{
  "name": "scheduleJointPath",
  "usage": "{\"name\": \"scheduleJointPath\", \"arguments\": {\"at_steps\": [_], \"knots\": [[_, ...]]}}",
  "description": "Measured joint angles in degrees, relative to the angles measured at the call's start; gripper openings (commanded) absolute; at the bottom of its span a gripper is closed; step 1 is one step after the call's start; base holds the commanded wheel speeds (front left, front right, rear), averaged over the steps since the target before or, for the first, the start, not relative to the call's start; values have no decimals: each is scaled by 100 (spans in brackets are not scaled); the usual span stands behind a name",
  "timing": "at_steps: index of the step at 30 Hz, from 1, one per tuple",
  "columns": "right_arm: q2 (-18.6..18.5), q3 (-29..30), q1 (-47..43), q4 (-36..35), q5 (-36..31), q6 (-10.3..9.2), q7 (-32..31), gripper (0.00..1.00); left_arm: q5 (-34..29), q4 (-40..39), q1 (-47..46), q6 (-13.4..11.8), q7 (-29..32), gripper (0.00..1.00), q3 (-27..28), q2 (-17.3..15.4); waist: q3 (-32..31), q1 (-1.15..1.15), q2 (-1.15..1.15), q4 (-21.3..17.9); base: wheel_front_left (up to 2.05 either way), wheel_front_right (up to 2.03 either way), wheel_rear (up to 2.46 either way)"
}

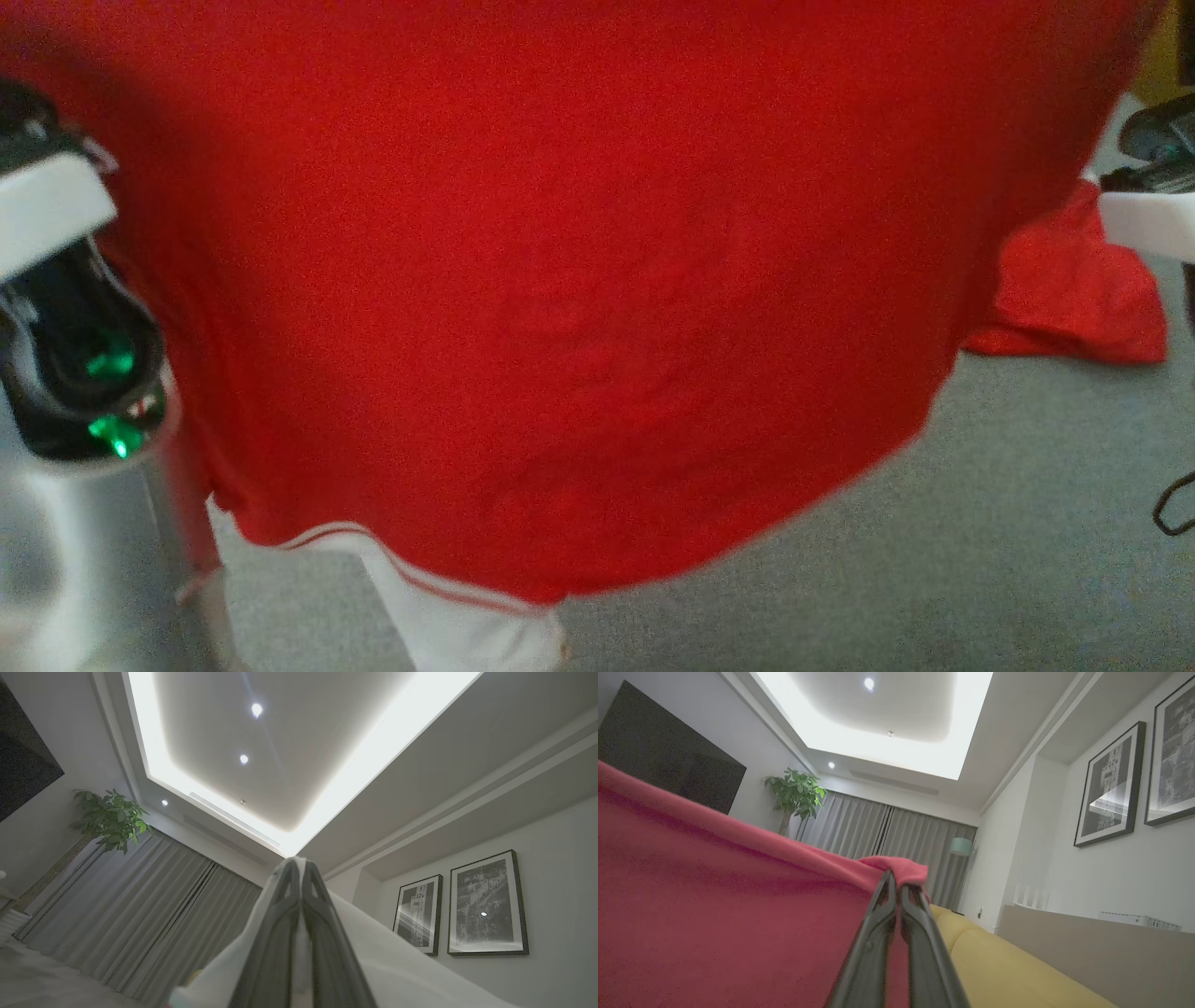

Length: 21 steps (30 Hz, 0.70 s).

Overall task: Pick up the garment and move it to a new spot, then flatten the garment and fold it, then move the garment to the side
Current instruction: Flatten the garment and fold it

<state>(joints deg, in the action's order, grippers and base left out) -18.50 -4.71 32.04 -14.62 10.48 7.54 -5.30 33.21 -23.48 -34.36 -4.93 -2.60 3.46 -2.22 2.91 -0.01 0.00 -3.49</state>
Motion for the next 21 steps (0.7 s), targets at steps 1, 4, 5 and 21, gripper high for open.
{"name": "scheduleJointPath", "arguments": {"at_steps": [1,4,5,21], "knots": [[1,36,-4,-30,-14,0,-91,0,1,73,-74,-16,85,0,-7,-54,69,0,0,1,0,0,0],[112,94,6,110,22,0,-243,0,105,615,-347,-27,408,0,-19,-120,328,0,0,10,0,0,0],[162,98,25,249,66,0,-291,0,242,893,-464,-83,508,0,-2,-108,429,1,0,15,0,0,0],[141,-699,4333,4795,-442,0,1284,0,-56,5295,-4300,506,-572,0,21,-813,2174,4,-1,189,0,0,0]]}}
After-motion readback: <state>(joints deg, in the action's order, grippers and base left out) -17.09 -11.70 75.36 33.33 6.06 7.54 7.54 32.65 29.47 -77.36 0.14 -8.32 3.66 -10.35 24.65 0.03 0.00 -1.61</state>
